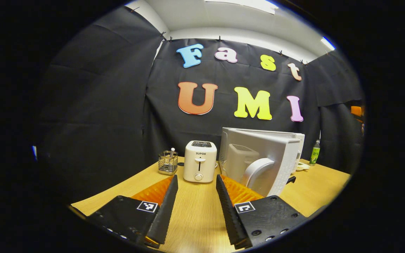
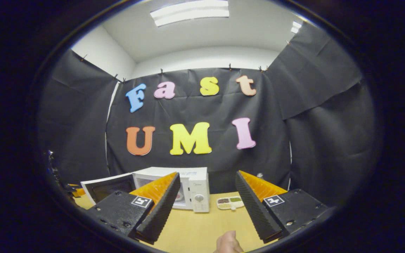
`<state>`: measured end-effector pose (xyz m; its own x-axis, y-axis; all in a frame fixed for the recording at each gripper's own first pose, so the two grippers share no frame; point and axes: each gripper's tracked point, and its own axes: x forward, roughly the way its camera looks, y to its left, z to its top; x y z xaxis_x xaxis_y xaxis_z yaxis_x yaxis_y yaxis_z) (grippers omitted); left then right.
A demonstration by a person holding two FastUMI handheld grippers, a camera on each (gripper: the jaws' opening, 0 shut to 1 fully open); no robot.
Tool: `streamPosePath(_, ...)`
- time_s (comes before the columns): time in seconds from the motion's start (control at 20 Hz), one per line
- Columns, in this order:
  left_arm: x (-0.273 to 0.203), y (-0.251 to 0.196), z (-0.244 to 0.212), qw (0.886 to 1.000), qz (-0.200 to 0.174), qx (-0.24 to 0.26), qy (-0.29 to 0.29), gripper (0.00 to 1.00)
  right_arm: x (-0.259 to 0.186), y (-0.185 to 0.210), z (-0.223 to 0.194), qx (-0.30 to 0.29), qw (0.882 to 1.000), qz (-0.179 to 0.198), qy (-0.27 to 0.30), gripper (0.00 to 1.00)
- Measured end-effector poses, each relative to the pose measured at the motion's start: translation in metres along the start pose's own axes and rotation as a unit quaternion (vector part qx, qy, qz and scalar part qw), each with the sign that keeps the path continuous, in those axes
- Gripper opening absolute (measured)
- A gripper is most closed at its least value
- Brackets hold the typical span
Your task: Open the microwave oven with the left hand, put the food in, and close the microwave oven.
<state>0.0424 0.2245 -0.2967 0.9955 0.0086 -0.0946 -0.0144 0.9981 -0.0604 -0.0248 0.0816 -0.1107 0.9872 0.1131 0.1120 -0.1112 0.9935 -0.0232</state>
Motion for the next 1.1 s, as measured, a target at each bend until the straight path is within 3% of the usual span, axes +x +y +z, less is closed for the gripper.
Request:
streamPosePath(0.05,0.003,0.006,0.006,1.0,0.022,0.012,-0.011,0.49,-0.015,-0.007,0.012,0.007,1.0,0.004,-0.009,1.0)
streamPosePath(0.1,0.002,0.017,0.011,0.998,0.055,0.025,-0.01,0.25,-0.026,-0.014,0.017,0.013,1.0,0.004,-0.009,0.91)
streamPosePath(0.15,0.009,0.015,0.002,0.998,0.057,0.027,0.004,0.0,-0.038,-0.023,0.024,0.027,1.0,0.009,-0.011,0.91)
streamPosePath(0.2,0.011,-0.001,-0.006,0.999,0.03,0.018,0.014,0.02,-0.047,-0.027,0.029,0.041,0.999,0.021,-0.004,1.0)
streamPosePath(0.3,0.021,-0.025,-0.007,1.0,-0.01,0.013,0.01,0.0,-0.061,-0.042,0.034,0.067,0.997,0.035,0.007,1.0)
streamPosePath(0.6,0.029,-0.065,-0.007,0.998,-0.064,-0.011,0.005,0.0,-0.082,-0.077,0.054,0.047,0.998,0.029,-0.019,1.0)
streamPosePath(0.65,0.032,-0.074,-0.007,0.997,-0.073,-0.007,0.005,0.0,-0.085,-0.078,0.051,0.042,0.998,0.031,-0.018,0.91)
streamPosePath(0.75,0.036,-0.094,-0.005,0.996,-0.093,-0.001,0.004,0.0,-0.087,-0.077,0.048,0.037,0.999,0.037,-0.015,0.91)
streamPosePath(0.8,0.038,-0.106,-0.005,0.994,-0.106,0.001,0.005,0.0,-0.087,-0.077,0.047,0.037,0.998,0.041,-0.014,1.0)
streamPosePath(0.85,0.039,-0.115,-0.006,0.993,-0.118,0.003,0.007,0.0,-0.087,-0.079,0.045,0.037,0.998,0.042,-0.012,1.0)
streamPosePath(0.9,0.042,-0.126,-0.008,0.992,-0.128,0.004,0.009,0.0,-0.087,-0.082,0.044,0.039,0.998,0.039,-0.012,0.91)
streamPosePath(0.95,0.046,-0.136,-0.008,0.99,-0.137,0.007,0.011,0.0,-0.087,-0.086,0.043,0.042,0.998,0.035,-0.012,1.0)
streamPosePath(1.1,0.055,-0.166,-0.013,0.986,-0.164,0.001,0.017,0.0,-0.085,-0.097,0.043,0.036,0.999,0.018,-0.013,1.0)
